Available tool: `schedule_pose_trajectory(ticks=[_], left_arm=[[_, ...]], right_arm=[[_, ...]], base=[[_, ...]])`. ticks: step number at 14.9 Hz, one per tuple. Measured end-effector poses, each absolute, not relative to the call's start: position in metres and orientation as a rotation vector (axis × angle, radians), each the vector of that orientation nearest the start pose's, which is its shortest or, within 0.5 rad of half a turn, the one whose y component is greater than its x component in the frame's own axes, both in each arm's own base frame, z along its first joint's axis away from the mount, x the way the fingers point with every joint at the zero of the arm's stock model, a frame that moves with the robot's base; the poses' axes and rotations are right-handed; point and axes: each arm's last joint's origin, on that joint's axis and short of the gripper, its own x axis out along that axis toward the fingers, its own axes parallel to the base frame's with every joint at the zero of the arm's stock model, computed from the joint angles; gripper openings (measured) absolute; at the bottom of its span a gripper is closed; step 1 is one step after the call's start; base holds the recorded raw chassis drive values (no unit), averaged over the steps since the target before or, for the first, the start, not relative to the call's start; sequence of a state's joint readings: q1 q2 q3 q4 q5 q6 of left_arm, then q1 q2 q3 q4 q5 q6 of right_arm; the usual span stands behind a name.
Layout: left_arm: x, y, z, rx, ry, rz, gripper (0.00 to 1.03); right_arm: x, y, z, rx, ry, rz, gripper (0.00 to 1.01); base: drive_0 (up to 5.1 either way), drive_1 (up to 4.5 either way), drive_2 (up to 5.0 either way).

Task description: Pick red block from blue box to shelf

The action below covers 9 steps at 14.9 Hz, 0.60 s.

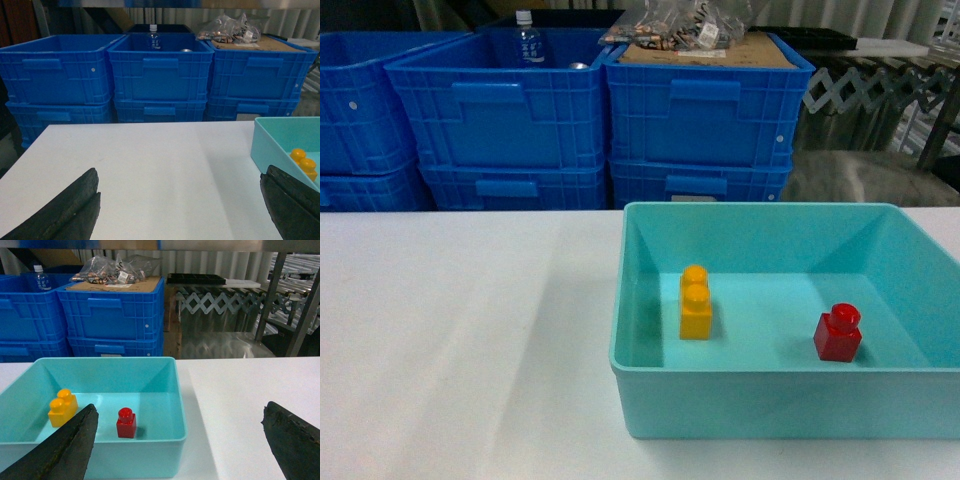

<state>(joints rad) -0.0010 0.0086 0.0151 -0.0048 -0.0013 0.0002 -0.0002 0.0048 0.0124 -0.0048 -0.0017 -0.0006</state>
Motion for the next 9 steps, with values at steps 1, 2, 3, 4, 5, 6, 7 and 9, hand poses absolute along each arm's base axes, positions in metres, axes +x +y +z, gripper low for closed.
schedule_pose_trajectory(ticks=[1,2,3,4,5,6,7,9], left_arm=[[0.0973,-0.0001,0.1675,0.0,-0.002,0.0,0.98],[0.0973,-0.0001,0.1675,0.0,-0.002,0.0,0.98],[0.0973,-0.0001,0.1675,0.0,-0.002,0.0,0.98],[0.0973,-0.0001,0.1675,0.0,-0.002,0.0,0.98],[0.0973,-0.0001,0.1675,0.0,-0.002,0.0,0.98],[0.0973,-0.0001,0.1675,0.0,-0.002,0.0,0.98],[0.0973,-0.0001,0.1675,0.0,-0.002,0.0,0.98],[0.0973,-0.0001,0.1675,0.0,-0.002,0.0,0.98]], right_arm=[[0.0972,0.0,0.1669,-0.001,-0.003,0.002,0.98],[0.0972,0.0,0.1669,-0.001,-0.003,0.002,0.98],[0.0972,0.0,0.1669,-0.001,-0.003,0.002,0.98],[0.0972,0.0,0.1669,-0.001,-0.003,0.002,0.98],[0.0972,0.0,0.1669,-0.001,-0.003,0.002,0.98],[0.0972,0.0,0.1669,-0.001,-0.003,0.002,0.98],[0.0972,0.0,0.1669,-0.001,-0.003,0.002,0.98],[0.0972,0.0,0.1669,-0.001,-0.003,0.002,0.98]], base=[[0.0,0.0,0.0],[0.0,0.0,0.0],[0.0,0.0,0.0],[0.0,0.0,0.0],[0.0,0.0,0.0],[0.0,0.0,0.0],[0.0,0.0,0.0],[0.0,0.0,0.0]])
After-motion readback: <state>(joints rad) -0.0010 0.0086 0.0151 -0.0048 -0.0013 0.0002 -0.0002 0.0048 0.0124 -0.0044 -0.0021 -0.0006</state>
